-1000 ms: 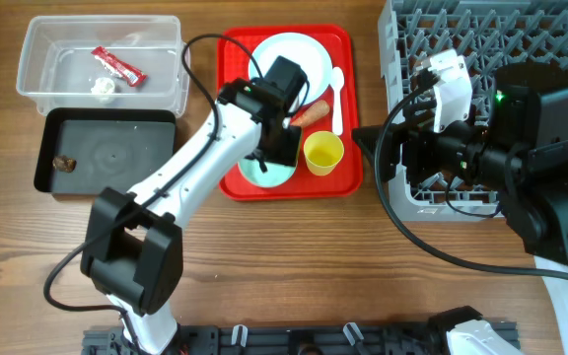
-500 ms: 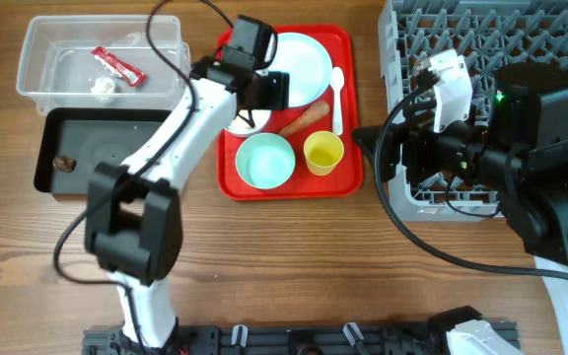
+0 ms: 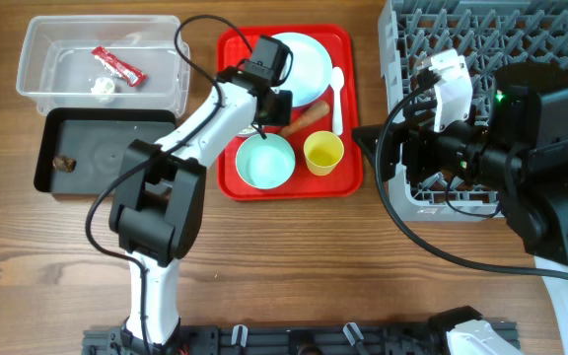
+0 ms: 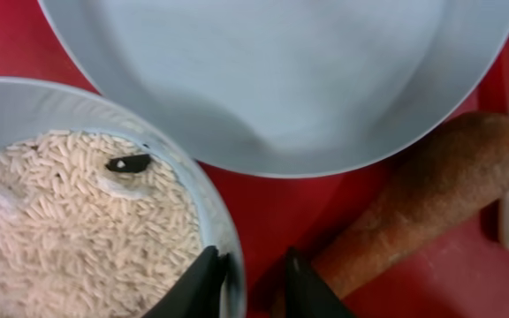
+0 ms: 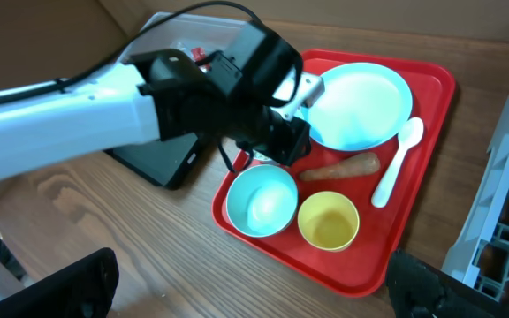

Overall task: Sort waste into correct bins and load items into the dishwasher rack
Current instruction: 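Grasp the rim of the white rice bowl with the left gripper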

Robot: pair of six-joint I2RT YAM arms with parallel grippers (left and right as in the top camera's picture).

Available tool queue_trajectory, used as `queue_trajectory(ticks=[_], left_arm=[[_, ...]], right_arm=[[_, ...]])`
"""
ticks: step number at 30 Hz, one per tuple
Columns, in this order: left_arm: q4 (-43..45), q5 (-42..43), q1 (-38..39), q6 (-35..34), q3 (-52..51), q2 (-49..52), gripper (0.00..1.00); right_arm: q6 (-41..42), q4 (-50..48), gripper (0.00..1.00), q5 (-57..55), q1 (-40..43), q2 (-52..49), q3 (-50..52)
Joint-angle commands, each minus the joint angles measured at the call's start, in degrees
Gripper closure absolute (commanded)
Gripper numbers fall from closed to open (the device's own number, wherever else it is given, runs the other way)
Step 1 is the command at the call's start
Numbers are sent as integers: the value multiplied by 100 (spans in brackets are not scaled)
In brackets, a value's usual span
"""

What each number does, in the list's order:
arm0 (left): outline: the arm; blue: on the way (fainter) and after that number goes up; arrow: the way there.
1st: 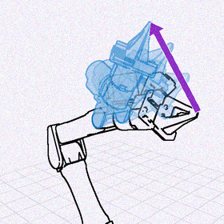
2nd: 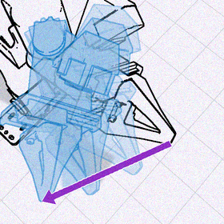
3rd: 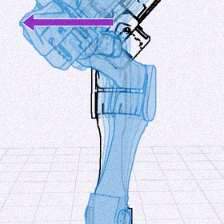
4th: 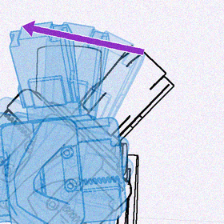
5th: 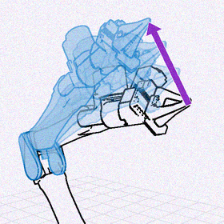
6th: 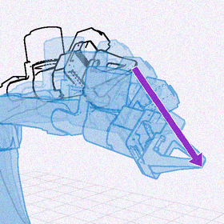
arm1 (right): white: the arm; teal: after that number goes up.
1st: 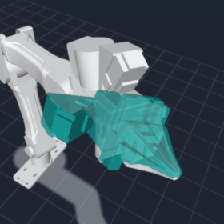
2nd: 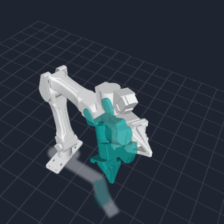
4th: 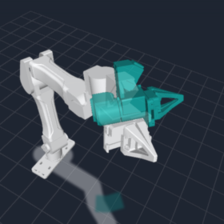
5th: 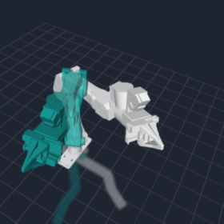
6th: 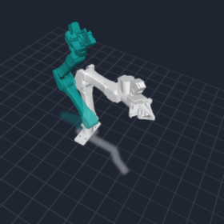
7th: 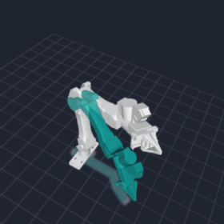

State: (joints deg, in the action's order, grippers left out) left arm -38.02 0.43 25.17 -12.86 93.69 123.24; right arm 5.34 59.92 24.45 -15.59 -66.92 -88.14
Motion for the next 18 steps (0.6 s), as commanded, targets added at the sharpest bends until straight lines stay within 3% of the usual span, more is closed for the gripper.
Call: queue_trajectory(ticks=[1,7,18], left_arm=[[85,-149,50,-28,39,59,85],[26,-299,46,-136,37,61,96],[-205,-378,66,-254,50,0,96]], right_arm=[[81,-68,2,90,-28,-37,-109],[76,-74,2,87,-28,-37,-109],[66,-74,2,85,-28,-37,-109]])
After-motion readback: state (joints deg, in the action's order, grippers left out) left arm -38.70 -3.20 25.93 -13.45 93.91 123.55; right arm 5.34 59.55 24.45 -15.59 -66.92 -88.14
